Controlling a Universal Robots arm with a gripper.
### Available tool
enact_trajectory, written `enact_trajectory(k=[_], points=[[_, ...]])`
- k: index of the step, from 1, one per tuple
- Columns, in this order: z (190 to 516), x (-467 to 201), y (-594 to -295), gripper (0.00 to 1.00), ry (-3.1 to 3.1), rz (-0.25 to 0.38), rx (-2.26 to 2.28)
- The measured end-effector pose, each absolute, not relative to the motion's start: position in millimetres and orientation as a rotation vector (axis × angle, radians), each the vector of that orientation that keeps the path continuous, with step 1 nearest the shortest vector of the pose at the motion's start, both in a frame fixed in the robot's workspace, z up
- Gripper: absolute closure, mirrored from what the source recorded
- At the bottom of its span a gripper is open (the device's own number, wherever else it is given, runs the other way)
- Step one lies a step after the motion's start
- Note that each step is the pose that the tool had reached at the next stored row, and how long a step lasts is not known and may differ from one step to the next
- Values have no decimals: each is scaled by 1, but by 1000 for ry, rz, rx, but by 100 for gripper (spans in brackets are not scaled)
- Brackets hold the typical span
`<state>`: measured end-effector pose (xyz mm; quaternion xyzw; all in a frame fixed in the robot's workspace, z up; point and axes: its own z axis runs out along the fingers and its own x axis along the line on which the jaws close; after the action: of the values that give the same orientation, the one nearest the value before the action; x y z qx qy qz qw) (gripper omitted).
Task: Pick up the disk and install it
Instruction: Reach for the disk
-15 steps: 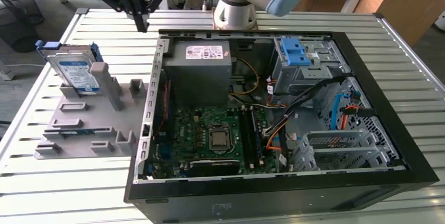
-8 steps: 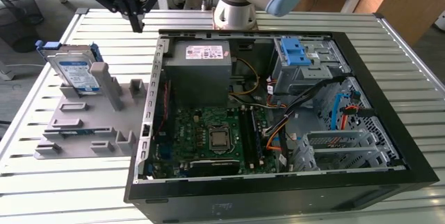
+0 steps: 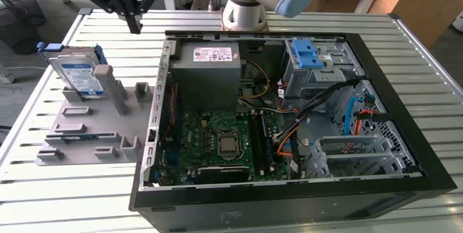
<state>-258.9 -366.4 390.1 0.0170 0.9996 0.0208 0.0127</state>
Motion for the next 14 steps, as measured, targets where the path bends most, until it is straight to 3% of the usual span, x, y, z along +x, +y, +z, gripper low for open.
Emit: enact_trajectory(k=[14], points=[[388,-279,-366,89,3132,36,54]])
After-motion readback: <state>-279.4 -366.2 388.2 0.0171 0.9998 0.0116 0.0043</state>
